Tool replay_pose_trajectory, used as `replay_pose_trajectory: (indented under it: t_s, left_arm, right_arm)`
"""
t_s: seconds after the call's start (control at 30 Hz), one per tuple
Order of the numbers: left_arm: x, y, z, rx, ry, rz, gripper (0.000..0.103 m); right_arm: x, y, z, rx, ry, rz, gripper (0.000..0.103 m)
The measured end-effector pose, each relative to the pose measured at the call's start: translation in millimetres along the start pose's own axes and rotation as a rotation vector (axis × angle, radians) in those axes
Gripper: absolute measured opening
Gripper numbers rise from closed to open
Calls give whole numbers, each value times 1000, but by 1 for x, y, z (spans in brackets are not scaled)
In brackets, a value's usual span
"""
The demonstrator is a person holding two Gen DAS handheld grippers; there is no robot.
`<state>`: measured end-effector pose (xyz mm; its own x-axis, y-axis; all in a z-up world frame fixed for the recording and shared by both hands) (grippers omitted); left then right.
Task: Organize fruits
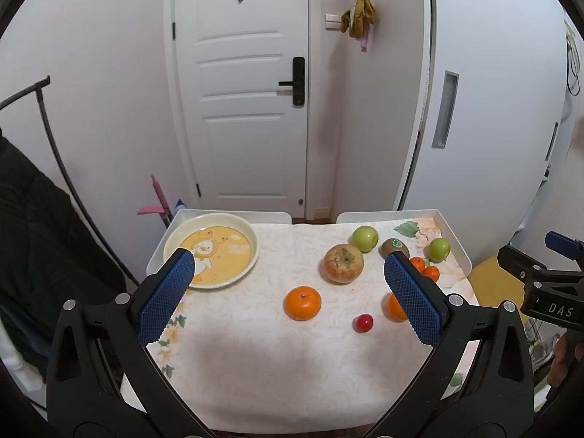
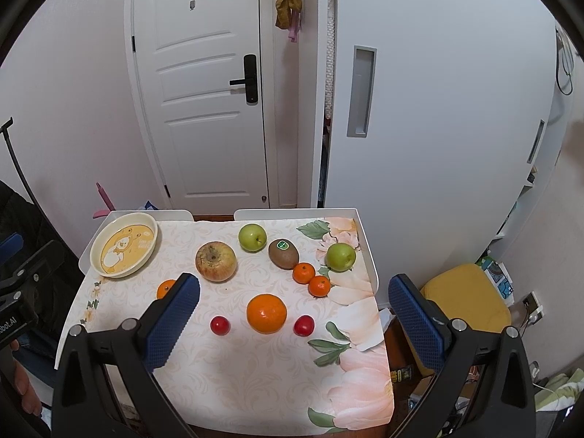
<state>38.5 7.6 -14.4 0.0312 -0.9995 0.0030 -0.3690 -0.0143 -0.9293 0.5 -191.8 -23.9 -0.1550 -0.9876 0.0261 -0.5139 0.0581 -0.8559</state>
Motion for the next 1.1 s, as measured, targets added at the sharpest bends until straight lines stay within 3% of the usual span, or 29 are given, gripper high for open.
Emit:
replay_pose_trajectory:
  t_s: [0.6, 0.83, 1.1]
  left_arm:
    - [2, -3, 1, 3, 14, -23, 103]
    - [5, 21, 12, -55, -11, -27, 103]
    - [1, 65, 41, -107, -10, 20, 103]
  right_arm:
    - [1, -2, 3, -8, -18, -3, 103]
    - [0, 19, 14, -51, -63, -57, 103]
    - [-16, 60, 38, -108, -184, -83, 103]
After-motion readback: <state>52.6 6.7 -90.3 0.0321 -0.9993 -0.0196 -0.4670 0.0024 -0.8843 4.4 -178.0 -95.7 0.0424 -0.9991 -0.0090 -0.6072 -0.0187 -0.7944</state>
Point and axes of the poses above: each gripper's, at about its wrist camera, not at the fingertips, and z roughly the way its jaws point, x to its right, y to its underside, the point moved 5 cm from there along z, roughly the way its jaws point, and after that the axes turned 12 degrees about x, right-handed, at the moved point
